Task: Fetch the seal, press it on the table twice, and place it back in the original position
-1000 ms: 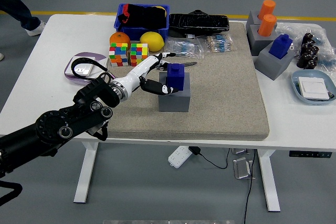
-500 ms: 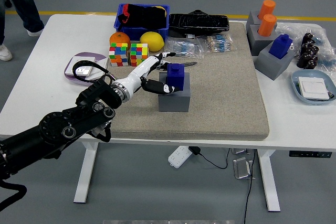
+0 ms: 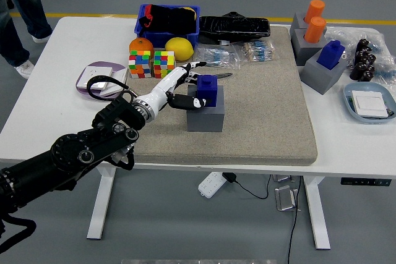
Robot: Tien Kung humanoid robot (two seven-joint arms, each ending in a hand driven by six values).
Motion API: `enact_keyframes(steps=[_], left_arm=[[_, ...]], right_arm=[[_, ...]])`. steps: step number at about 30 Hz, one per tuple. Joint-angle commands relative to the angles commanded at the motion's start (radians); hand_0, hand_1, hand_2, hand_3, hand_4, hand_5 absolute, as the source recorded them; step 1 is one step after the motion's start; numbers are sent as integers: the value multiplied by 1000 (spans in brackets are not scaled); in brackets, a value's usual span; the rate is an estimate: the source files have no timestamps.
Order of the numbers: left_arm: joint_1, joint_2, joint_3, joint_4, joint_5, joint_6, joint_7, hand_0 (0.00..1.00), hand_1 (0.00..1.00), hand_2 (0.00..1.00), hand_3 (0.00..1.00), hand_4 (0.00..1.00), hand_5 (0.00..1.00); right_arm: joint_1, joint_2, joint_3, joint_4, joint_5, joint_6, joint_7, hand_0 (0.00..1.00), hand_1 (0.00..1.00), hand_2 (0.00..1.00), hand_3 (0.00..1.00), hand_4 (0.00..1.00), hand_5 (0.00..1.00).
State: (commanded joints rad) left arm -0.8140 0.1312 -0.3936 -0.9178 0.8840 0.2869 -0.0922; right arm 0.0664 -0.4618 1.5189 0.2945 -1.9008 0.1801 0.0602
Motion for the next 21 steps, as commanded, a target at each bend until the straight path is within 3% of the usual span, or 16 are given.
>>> enact_keyframes(steps=[9, 10, 14, 15, 21], left_arm=[[13, -18, 6, 20, -11, 10, -29, 870, 714, 690, 923, 777, 2], [14, -19, 6, 21, -12, 11, -32, 870, 681, 635, 879, 763, 2], [19, -23, 6, 23, -30, 31, -66, 870, 681, 635, 879, 763, 2], [19, -24, 6, 25, -37, 40, -81, 853, 585, 487, 783, 701, 2], [22, -34, 6, 41, -66, 70, -130, 853, 585, 487, 783, 701, 2]], right_arm=[[-2, 2, -5, 1, 2, 2, 0, 803, 699, 687, 650, 793, 476], [-2, 2, -5, 1, 2, 2, 0, 803, 700, 686, 650, 793, 476], [-3, 2, -5, 1, 2, 1, 1, 803, 700, 686, 650, 793, 476], [-3, 3, -5, 1, 2, 1, 1, 804, 700, 685, 650, 794, 475], [-3, 4, -3, 1, 2, 0, 2, 804, 700, 685, 650, 794, 475]])
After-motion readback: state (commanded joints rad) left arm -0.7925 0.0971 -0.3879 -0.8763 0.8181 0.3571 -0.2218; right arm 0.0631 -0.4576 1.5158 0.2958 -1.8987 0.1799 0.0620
